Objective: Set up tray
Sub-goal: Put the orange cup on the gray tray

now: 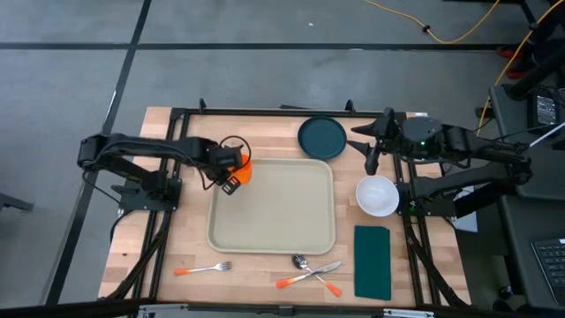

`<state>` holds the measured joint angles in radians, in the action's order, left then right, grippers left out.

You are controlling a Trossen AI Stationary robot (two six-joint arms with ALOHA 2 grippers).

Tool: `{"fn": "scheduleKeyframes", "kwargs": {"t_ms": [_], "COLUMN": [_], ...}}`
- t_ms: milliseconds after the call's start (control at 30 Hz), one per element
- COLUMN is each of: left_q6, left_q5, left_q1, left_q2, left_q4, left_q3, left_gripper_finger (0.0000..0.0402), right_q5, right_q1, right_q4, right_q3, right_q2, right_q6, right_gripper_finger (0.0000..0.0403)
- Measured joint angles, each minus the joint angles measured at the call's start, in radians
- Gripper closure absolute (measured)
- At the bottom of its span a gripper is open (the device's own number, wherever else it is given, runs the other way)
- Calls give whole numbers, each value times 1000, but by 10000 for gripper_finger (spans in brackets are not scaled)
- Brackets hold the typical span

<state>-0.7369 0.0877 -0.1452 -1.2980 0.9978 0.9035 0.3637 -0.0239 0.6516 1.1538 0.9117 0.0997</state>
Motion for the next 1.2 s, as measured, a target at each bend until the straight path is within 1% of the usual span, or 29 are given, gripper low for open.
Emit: {"fn": "scheduleKeyframes", "kwargs": {"t_ms": [167, 233, 300, 500, 767, 867, 967, 1100, 1200], "left_q6": [-62, -83, -88, -82, -72, -64, -48, -36, -35], "left_q5": [10, 27, 24, -2, -13, -30, -30, -23, 10], "left_q1": [-8, -7, -9, -9, -10, -10, -10, -10, 1], "left_q2": [-6, -5, -5, -6, -6, -2, -2, -2, -2], "left_q4": [-57, -63, -66, -63, -59, -53, -17, 110, 224], "left_q3": [-85, -98, -109, -112, -102, -54, 24, 162, 271], "left_gripper_finger": [367, 366, 356, 300, 215, 191, 179, 177, 177], "right_q5": [-20, -34, -45, -45, -44, -45, -45, -49, -112], "right_q1": [0, 0, 0, -9, -76, -114, -155, -219, -290], "right_q4": [4, 4, 5, 10, 90, 156, 216, 269, 301], "right_q3": [0, 0, 0, 0, 0, 0, 0, 0, 0], "right_q2": [15, 18, 22, 42, 113, 157, 213, 297, 371], "right_q6": [1, 0, 0, 3, 21, 13, -5, -52, -119], "right_gripper_finger": [210, 210, 210, 210, 210, 210, 210, 210, 210]}}
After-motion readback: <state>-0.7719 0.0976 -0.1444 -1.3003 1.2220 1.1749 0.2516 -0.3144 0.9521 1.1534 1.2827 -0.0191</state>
